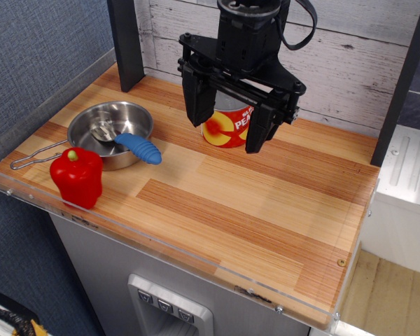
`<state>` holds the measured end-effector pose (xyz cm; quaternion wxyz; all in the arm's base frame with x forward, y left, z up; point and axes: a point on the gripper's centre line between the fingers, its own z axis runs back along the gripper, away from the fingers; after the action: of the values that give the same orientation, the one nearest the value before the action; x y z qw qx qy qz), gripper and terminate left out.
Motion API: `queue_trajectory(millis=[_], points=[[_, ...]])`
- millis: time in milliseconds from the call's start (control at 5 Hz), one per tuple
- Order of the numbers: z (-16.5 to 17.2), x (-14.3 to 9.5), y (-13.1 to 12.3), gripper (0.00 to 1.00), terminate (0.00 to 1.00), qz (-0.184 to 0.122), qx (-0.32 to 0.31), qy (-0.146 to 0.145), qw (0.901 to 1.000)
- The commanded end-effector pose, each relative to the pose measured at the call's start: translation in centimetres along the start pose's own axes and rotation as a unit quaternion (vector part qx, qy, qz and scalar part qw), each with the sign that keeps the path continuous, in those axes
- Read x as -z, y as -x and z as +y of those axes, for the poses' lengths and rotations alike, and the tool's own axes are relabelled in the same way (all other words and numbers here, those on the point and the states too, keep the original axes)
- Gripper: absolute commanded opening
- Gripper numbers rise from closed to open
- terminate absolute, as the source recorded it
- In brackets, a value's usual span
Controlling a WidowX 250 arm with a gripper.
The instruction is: Move the red pepper to the right side of the table
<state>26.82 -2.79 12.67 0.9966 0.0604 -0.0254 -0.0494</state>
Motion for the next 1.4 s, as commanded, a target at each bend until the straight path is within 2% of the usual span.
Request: queue_trajectory(millis=[0,200,600,800,1200], points=[[0.0,0.0,0.0,1.00,0.00,0.000,0.000,0.000,1.0000],[2.6,0.4,1.9,1.00,0.00,-0.002,-0.030,-0.043,0.9986],[9.9,1.8,5.1,1.00,0.00,0.025,-0.113,-0.035,0.9927],[12.7,3.6,5.2,1.00,0.00,0.033,-0.140,-0.034,0.9890],[14.9,5.0,6.8,1.00,0.00,0.045,-0.161,-0.039,0.9852]])
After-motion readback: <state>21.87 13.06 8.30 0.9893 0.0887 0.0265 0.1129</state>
